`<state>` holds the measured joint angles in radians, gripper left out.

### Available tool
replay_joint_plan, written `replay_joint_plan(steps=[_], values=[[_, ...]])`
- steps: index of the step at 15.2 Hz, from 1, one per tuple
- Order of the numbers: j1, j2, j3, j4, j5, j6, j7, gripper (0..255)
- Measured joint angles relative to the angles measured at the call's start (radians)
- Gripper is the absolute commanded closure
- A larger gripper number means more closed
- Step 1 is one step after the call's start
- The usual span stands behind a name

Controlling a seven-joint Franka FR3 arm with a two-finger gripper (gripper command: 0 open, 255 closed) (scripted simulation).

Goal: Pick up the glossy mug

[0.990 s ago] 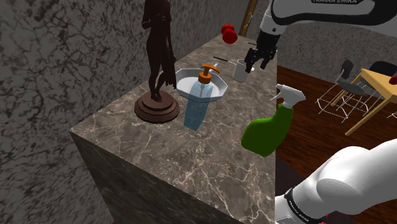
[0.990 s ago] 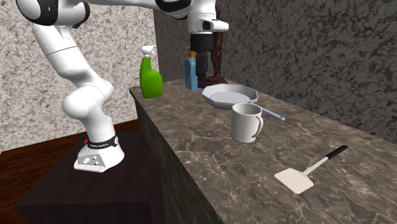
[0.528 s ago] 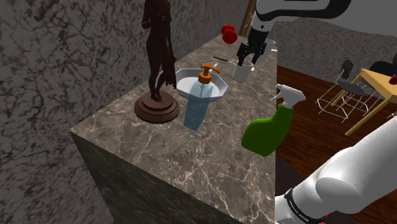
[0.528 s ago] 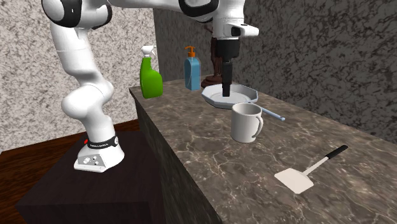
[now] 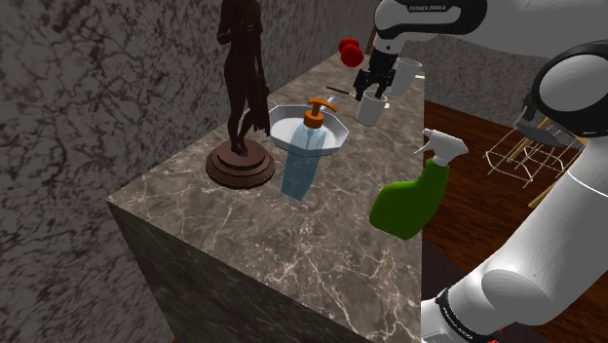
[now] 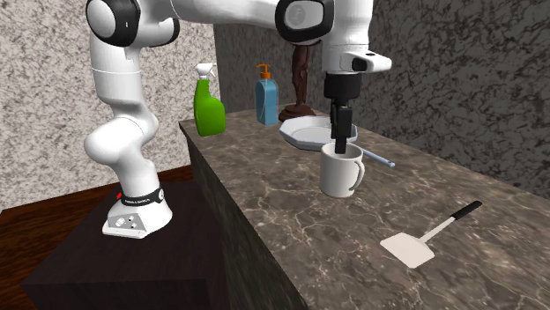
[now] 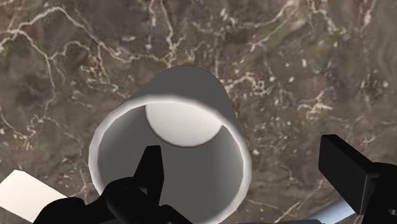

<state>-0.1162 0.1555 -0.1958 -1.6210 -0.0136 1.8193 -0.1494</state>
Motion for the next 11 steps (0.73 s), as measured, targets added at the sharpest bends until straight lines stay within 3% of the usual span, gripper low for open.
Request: replay_joint_plan(steps=[4,5,11], values=[[-0.001,0.004,0.0,-0.045,0.001,0.049,0.0,0],[0.0,0.006,0.0,-0.048,0.001,0.053,0.0,255],[0.0,0.006,0.0,-0.051,0.001,0.057,0.0,255]])
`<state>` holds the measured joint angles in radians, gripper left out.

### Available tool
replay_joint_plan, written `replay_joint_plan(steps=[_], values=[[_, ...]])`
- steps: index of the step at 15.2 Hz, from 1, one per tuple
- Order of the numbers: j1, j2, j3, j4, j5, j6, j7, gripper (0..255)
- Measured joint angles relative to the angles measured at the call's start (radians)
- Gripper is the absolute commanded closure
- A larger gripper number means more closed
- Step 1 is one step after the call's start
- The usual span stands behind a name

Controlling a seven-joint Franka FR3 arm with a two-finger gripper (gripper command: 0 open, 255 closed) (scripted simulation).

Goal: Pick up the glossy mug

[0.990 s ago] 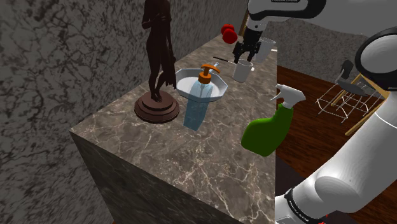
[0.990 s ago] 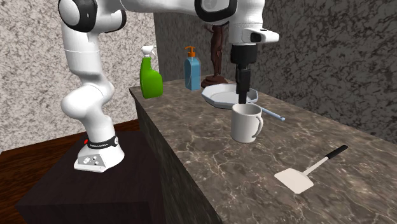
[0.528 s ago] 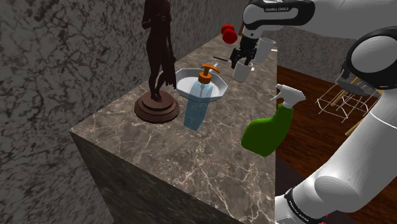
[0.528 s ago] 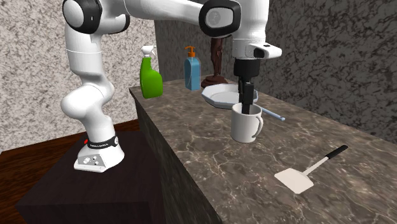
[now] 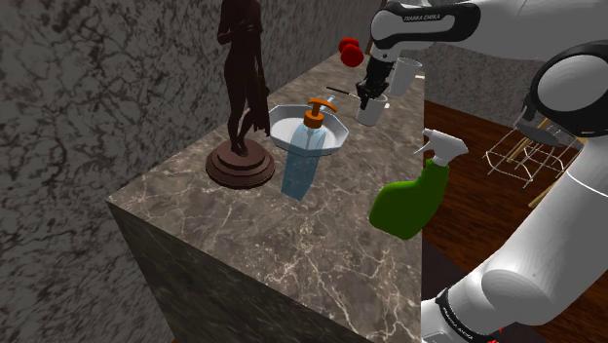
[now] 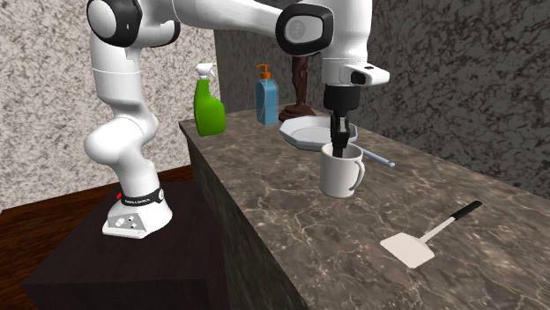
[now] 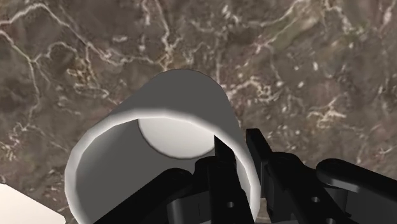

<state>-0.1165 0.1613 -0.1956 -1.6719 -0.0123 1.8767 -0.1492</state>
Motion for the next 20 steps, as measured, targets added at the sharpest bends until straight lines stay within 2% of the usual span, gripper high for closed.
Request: replay_joint_plan(steps=[5,20], values=[[0.0,0.001,0.0,0.007,0.0,-0.006,0.0,255],[-0.004,0.016,-0.002,0.214,0.004,-0.198,-0.007,255]])
